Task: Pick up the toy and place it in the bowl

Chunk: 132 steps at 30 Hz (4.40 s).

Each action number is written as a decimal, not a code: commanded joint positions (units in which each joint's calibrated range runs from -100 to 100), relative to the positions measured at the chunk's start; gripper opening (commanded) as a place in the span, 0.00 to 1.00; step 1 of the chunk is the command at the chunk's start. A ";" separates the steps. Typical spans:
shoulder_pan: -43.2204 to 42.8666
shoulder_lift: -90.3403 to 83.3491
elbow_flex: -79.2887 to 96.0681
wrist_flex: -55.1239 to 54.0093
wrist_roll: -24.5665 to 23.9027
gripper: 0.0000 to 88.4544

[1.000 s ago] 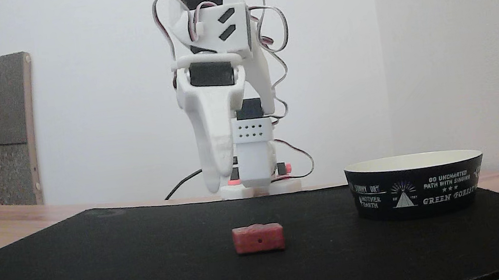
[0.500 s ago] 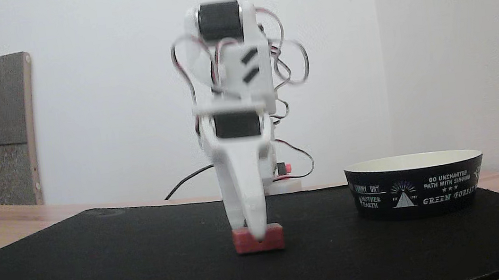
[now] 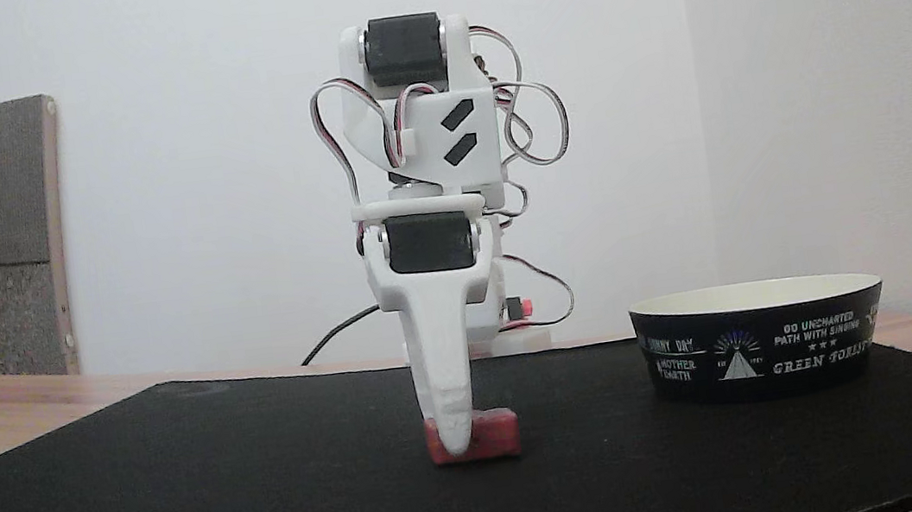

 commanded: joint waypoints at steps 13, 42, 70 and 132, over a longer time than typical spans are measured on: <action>0.01 -0.48 -1.31 -2.91 -1.39 0.20; -0.82 -15.82 -1.58 1.23 -4.53 0.07; -23.83 -59.34 83.15 -39.24 -7.87 0.26; -5.09 -150.04 157.32 -35.17 -7.92 0.05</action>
